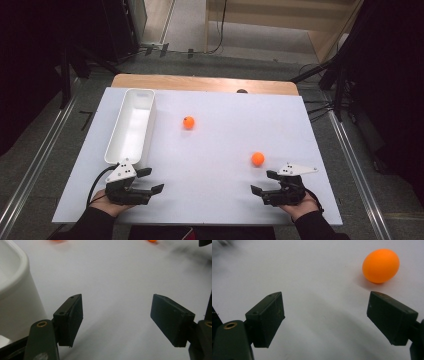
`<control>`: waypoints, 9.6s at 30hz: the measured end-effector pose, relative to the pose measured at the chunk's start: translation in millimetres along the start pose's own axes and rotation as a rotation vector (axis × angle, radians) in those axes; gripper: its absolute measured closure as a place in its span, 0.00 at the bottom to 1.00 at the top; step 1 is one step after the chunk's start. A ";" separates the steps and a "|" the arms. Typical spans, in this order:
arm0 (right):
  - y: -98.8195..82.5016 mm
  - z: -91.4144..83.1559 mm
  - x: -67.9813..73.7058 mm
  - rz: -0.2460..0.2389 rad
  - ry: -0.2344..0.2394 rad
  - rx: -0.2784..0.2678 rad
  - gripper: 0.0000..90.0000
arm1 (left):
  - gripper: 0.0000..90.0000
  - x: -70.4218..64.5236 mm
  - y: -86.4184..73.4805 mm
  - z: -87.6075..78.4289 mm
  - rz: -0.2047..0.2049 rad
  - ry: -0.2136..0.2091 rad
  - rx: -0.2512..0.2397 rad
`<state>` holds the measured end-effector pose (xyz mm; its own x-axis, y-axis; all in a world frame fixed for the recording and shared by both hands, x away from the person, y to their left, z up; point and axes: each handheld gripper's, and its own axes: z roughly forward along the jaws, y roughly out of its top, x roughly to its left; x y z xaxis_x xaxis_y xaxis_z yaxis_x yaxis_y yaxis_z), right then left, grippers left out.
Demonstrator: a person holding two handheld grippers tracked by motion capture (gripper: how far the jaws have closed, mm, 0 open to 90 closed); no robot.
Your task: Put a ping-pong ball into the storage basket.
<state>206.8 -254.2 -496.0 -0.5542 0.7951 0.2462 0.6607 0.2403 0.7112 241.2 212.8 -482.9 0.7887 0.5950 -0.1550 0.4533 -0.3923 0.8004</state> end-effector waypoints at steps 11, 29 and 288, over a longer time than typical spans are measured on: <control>-1.7 -1.1 -0.7 -0.011 -0.004 -0.003 0.14 | 0.29 -0.1 0.2 0.6 0.001 -0.007 -0.001; -1.9 -2.1 -0.7 -0.009 0.001 -0.005 0.14 | 0.29 -0.8 0.6 0.5 0.003 -0.011 -0.012; -3.7 -4.4 -2.5 -0.044 0.014 0.013 0.14 | 0.04 75.1 152.5 179.7 -0.183 0.364 -0.002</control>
<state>203.5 -259.5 -496.3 -0.5900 0.7756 0.2245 0.6420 0.2821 0.7129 444.2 71.6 -476.6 0.4963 0.8644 -0.0802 0.5714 -0.2557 0.7799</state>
